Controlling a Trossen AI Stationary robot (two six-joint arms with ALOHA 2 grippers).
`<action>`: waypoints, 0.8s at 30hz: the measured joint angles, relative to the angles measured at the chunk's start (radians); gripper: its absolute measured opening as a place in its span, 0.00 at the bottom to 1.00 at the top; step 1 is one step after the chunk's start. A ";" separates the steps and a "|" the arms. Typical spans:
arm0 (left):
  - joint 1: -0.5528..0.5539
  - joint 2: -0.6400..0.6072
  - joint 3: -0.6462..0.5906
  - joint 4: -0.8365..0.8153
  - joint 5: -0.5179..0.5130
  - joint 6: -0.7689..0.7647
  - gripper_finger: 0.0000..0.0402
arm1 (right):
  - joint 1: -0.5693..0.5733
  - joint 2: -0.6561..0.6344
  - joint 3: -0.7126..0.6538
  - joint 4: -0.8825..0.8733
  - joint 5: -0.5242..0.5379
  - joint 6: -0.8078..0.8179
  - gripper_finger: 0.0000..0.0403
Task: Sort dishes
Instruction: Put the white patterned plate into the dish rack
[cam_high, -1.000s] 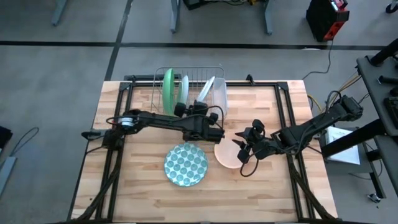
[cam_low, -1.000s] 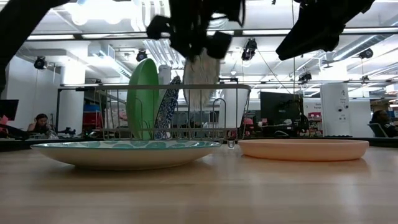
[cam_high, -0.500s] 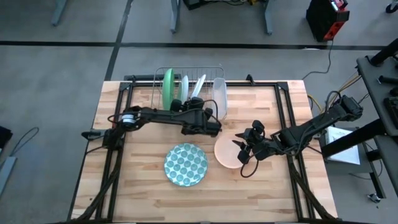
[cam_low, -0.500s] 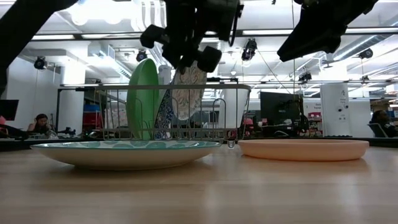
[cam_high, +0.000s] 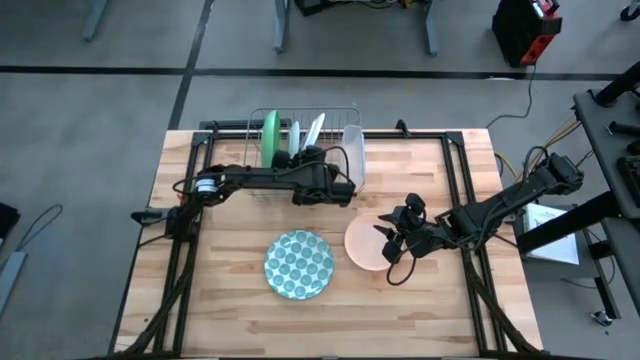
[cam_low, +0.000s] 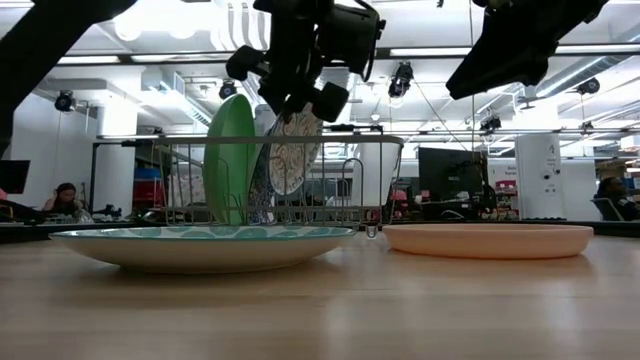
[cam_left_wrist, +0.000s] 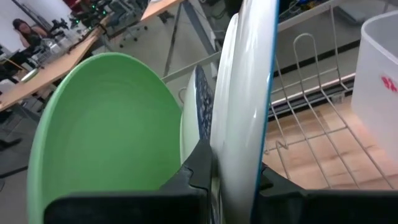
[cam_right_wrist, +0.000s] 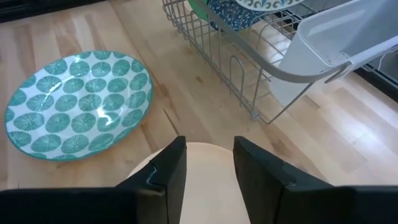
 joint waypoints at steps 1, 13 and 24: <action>-0.001 0.000 0.000 -0.002 0.005 0.000 0.04 | 0.000 0.000 0.000 0.000 0.000 0.000 0.31; 0.009 0.000 -0.005 0.023 0.110 -0.012 0.09 | 0.000 0.000 -0.001 0.000 0.000 0.001 0.34; 0.011 0.005 -0.005 0.036 0.197 -0.012 0.16 | 0.000 0.000 -0.002 0.000 -0.001 0.009 0.31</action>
